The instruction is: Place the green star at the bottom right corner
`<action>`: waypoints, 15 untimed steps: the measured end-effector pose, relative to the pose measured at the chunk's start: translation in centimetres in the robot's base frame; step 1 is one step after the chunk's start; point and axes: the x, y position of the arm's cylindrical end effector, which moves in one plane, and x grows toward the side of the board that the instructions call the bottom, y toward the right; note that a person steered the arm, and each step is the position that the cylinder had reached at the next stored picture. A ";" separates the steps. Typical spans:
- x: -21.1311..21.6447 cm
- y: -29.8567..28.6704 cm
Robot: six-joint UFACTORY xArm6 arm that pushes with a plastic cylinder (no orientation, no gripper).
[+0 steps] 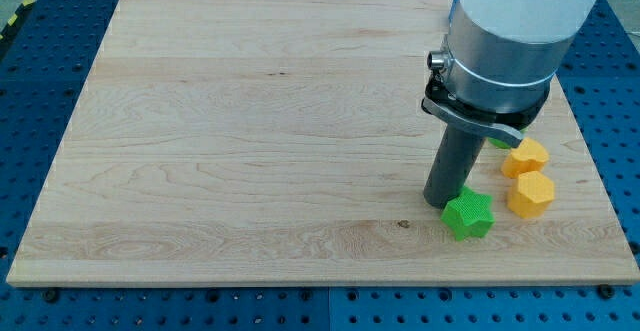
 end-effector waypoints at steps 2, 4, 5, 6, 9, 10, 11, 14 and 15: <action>1.8 0.0; 3.6 0.1; 4.5 0.3; 5.3 0.3; 5.3 4.7; 5.3 5.4; 5.3 5.4; 5.3 6.5; 5.3 4.4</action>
